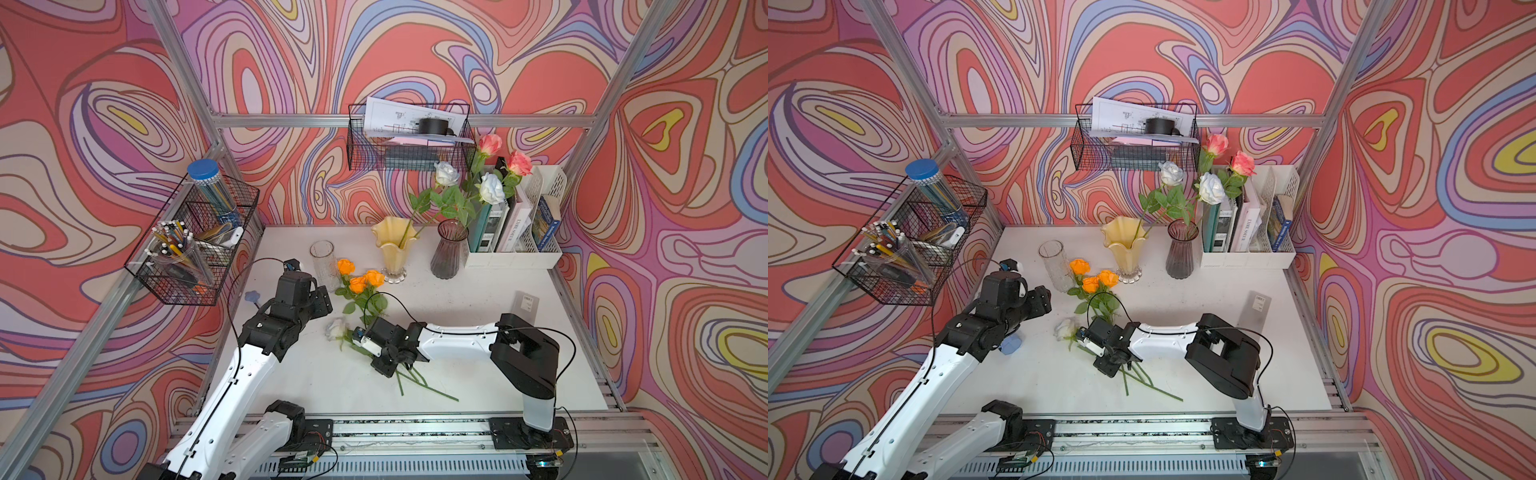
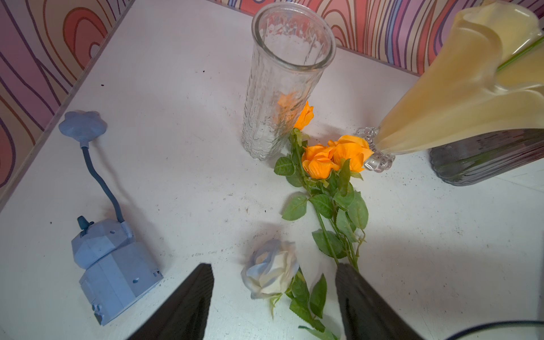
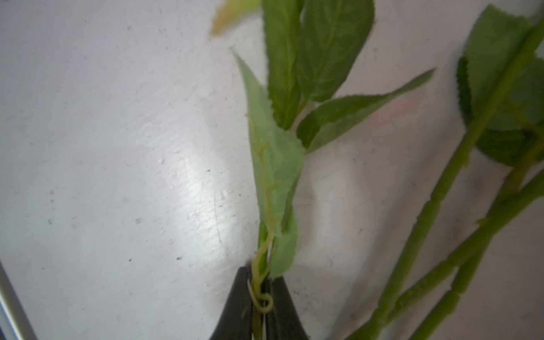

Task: Arrange the flowers in different vases according to their colors
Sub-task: Pick up the flower at the center of the board.

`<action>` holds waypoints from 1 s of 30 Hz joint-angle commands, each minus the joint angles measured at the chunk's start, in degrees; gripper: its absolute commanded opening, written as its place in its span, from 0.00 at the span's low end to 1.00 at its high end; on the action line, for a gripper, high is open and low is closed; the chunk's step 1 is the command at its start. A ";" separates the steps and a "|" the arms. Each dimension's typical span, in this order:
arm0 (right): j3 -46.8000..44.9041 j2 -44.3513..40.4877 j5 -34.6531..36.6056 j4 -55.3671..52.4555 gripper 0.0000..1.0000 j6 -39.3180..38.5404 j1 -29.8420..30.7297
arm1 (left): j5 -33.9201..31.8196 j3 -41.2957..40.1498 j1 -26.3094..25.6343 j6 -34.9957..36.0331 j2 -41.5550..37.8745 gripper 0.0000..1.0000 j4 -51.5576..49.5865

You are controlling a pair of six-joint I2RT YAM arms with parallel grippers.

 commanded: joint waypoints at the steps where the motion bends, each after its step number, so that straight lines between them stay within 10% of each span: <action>1: -0.76 1.46 1.66 -0.77 0.05 -0.05 0.39 | 0.10 -0.74 0.48 1.18 -0.94 0.71 1.06; 30: 24.25 -0.60 3.95 1.91 0.00 1.35 -6.23 | -9.78 13.19 2.24 5.49 -9.35 0.73 -8.49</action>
